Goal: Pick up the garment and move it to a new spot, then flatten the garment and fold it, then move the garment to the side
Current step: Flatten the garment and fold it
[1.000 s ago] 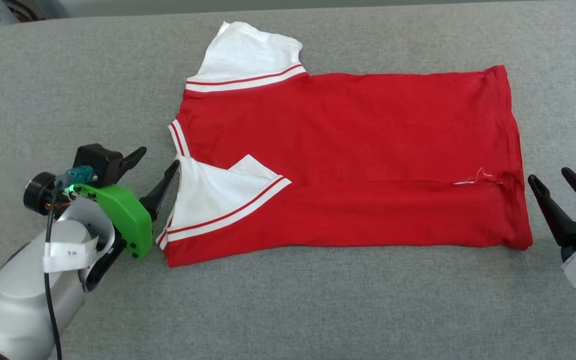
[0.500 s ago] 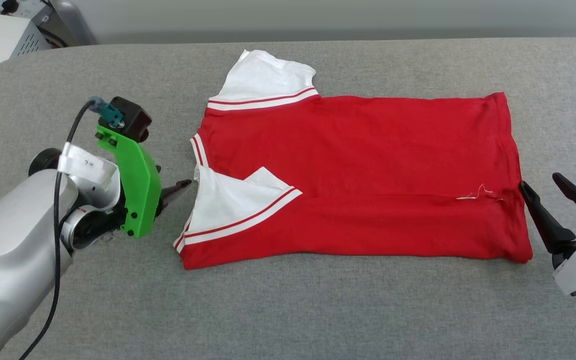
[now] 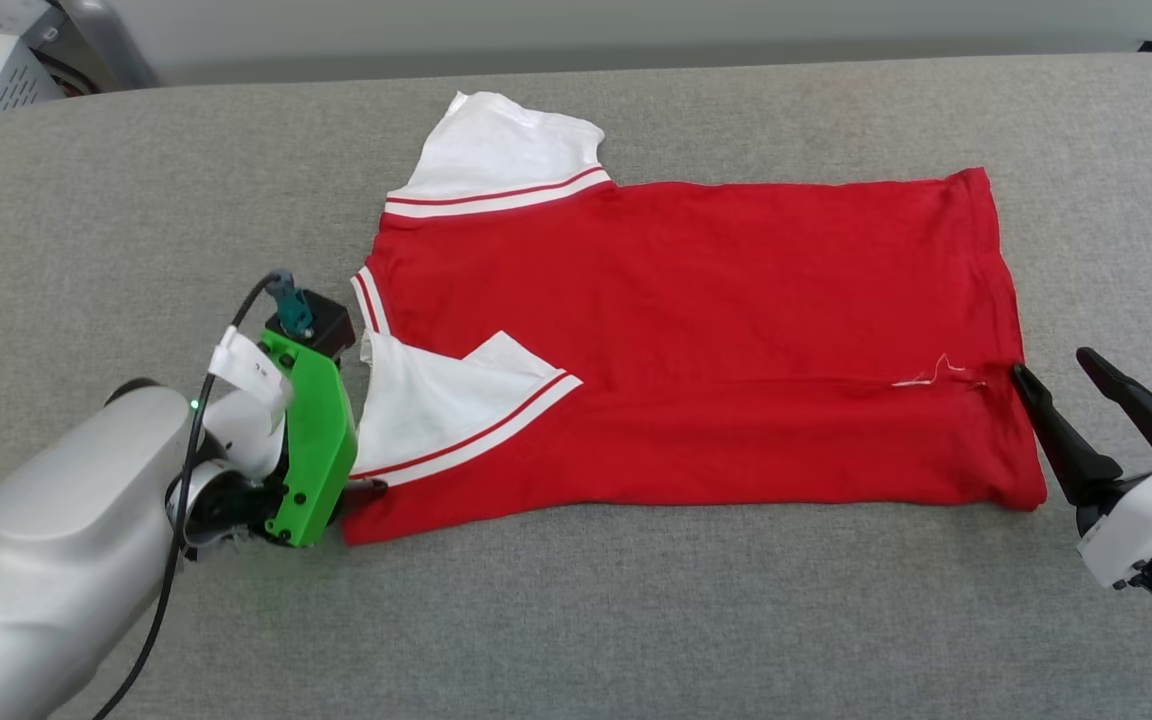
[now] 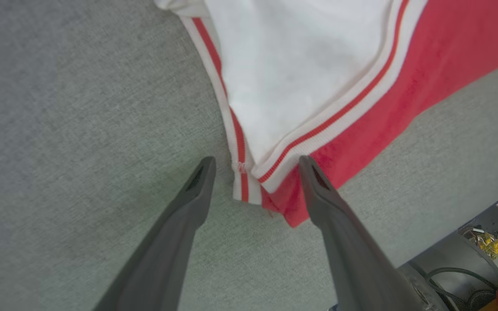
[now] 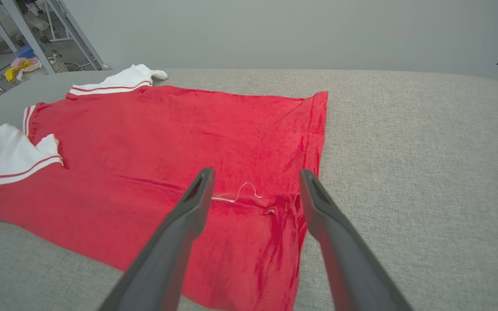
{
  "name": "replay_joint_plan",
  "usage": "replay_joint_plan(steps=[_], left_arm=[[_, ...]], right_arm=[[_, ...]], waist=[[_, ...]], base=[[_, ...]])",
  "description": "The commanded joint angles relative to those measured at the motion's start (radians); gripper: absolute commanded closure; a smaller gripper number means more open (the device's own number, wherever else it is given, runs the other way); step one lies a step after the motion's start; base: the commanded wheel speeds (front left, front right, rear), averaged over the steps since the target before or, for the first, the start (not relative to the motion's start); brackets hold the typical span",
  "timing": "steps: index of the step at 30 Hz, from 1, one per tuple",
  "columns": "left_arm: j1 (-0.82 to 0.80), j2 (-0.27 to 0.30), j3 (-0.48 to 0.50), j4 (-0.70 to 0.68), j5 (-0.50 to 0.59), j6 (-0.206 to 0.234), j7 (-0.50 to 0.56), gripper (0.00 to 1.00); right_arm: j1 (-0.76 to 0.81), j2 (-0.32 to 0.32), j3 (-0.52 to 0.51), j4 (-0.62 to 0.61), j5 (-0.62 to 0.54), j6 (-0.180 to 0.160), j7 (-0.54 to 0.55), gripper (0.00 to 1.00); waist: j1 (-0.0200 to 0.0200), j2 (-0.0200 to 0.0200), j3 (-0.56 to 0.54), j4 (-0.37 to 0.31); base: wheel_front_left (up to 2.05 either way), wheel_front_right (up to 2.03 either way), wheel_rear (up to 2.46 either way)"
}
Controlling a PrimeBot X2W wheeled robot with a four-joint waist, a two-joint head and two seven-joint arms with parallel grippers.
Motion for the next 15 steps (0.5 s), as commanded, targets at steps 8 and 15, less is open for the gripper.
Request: replay_joint_plan(steps=[8, 15], left_arm=[[0.072, -0.036, -0.064, 0.072, -0.028, -0.003, -0.010, 0.00], [0.080, -0.028, -0.096, 0.054, -0.038, -0.003, -0.090, 1.00]], right_arm=[[-0.048, 0.019, 0.026, 0.011, -0.007, -0.001, -0.003, 0.00], [-0.077, -0.014, 0.027, 0.012, -0.022, -0.001, 0.000, 0.00]], waist=[[0.0000, 0.0000, 0.033, -0.024], [0.0000, 0.0000, 0.023, -0.025]], base=[[0.00, 0.00, 0.00], [0.00, 0.00, 0.00]])
